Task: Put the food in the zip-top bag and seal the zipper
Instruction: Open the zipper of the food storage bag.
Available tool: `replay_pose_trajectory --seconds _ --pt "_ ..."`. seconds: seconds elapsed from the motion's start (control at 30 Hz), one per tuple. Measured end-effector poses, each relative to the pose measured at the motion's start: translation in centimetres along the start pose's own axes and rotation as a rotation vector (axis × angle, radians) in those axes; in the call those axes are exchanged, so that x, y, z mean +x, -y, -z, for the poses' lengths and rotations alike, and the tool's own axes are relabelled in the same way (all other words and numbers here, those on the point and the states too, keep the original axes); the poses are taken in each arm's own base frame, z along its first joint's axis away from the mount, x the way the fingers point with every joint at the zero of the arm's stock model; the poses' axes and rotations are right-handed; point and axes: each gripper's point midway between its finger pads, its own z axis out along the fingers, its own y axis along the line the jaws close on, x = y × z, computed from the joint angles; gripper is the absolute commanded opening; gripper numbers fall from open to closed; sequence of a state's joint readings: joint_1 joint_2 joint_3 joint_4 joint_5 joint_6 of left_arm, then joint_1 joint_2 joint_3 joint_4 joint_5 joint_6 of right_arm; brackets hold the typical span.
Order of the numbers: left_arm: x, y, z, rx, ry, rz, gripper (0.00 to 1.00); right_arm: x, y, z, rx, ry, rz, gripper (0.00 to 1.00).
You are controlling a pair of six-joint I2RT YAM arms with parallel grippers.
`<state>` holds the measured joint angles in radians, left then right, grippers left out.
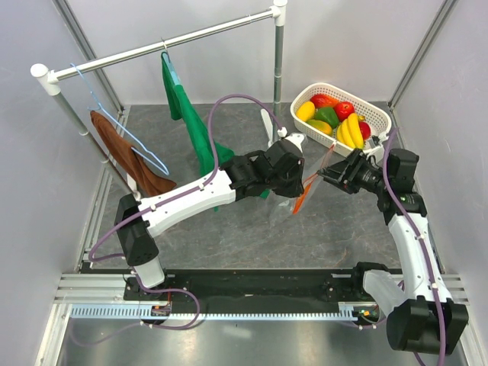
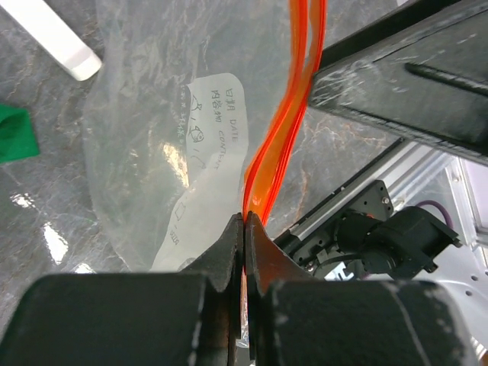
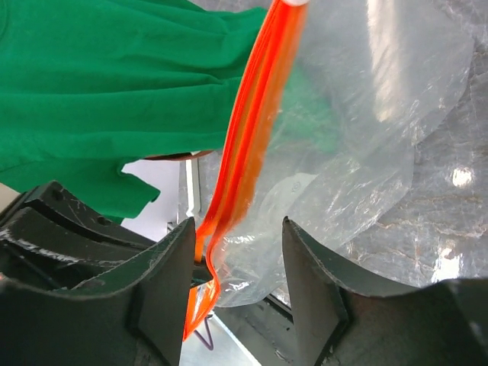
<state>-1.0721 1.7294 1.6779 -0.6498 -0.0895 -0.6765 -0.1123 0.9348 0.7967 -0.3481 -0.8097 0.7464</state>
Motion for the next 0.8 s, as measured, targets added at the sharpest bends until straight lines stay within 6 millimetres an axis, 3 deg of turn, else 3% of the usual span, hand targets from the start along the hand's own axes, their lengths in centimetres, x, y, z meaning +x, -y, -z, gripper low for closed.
replay_pose_trajectory --seconds 0.27,0.37,0.4,0.5,0.53,0.7,0.73,0.77,0.8 --pt "0.1 0.6 0.0 0.027 -0.005 -0.001 0.02 1.8 1.0 0.0 0.03 -0.02 -0.002 0.46" --pt "0.1 0.6 0.0 0.027 -0.004 -0.001 0.02 2.2 1.3 0.0 0.044 -0.025 0.0 0.33" --pt "0.1 0.7 0.0 0.028 -0.003 -0.001 0.02 2.3 1.4 0.1 0.048 -0.026 0.004 0.2" --pt "0.0 0.6 0.0 0.027 -0.001 -0.002 0.02 2.4 2.1 0.1 0.076 -0.027 0.016 0.0" --pt "0.0 0.6 0.0 0.025 0.001 -0.005 0.03 2.5 2.4 0.2 0.091 -0.029 0.02 0.0" --pt "1.2 -0.9 -0.3 0.001 -0.015 -0.056 0.3 3.3 3.9 0.4 0.153 -0.066 0.043 0.0" --pt "1.5 -1.3 -0.3 -0.005 -0.021 -0.08 0.37 3.4 4.0 0.4 0.154 -0.071 0.046 0.0" --pt "1.7 -1.7 -0.2 -0.008 -0.026 -0.102 0.53 3.6 4.0 0.5 0.152 -0.08 0.05 0.0" --pt "1.7 -1.9 0.0 -0.008 -0.028 -0.123 0.59 3.7 4.0 0.5 0.146 -0.086 0.055 0.0"
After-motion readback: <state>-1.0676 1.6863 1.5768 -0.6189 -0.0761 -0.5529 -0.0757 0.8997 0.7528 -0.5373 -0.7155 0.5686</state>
